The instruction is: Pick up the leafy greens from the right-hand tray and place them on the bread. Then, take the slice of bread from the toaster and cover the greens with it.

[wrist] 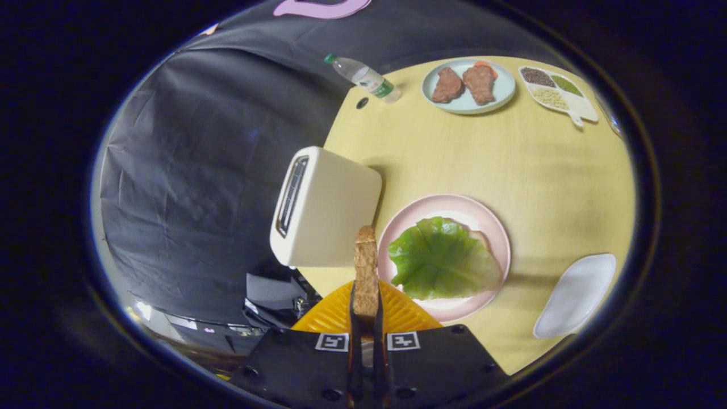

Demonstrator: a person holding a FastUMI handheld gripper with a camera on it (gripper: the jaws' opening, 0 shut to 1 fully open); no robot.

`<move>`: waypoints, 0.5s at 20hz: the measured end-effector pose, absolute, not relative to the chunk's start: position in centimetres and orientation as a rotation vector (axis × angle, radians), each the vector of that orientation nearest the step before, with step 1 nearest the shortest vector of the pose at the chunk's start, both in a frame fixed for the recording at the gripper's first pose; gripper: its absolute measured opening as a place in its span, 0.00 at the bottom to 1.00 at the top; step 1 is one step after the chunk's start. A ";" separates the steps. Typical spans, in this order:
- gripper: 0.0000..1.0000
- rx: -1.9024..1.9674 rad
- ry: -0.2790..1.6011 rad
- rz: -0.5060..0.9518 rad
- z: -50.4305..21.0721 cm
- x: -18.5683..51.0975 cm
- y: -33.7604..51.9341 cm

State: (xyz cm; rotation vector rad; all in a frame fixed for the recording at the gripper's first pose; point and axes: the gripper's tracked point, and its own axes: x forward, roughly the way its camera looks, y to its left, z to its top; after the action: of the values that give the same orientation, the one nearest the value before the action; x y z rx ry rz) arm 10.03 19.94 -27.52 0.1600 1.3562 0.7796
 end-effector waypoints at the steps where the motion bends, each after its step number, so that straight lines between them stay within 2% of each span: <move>1: 0.11 0.133 1.369 0.775 -28.9 10.2 19.7; 5: 0.11 0.193 1.441 0.728 -31.9 11.2 19.3; 10: 0.11 0.074 1.447 0.674 -34.8 12.2 16.9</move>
State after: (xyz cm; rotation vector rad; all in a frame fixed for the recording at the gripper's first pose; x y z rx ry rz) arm 12.16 16.94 -34.85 0.0739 1.4474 0.6739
